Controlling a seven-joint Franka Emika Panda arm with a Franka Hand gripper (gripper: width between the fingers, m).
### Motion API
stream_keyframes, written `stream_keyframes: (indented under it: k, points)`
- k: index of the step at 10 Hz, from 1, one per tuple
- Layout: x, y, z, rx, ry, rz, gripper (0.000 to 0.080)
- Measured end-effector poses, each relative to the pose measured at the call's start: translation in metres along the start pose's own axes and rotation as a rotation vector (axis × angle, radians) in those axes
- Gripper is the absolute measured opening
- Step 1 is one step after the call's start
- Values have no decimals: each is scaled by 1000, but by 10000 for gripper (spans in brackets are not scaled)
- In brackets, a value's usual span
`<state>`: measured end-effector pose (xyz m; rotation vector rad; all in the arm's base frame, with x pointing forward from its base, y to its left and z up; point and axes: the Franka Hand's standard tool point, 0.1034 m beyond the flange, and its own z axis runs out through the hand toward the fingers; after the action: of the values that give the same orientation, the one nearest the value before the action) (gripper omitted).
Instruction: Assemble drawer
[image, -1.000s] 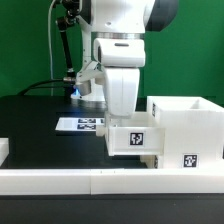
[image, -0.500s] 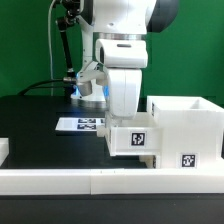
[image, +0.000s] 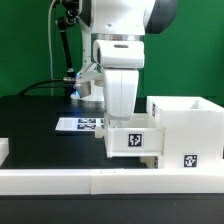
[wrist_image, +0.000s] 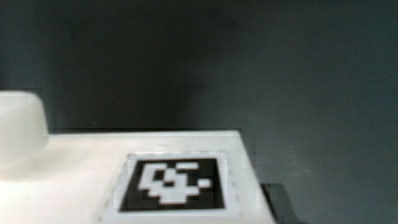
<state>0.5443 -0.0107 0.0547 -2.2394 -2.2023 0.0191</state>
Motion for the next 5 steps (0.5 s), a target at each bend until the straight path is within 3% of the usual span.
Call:
stream_keyframes:
  k: [5]
  points:
    - [6, 1, -1, -3, -1, -24, 42]
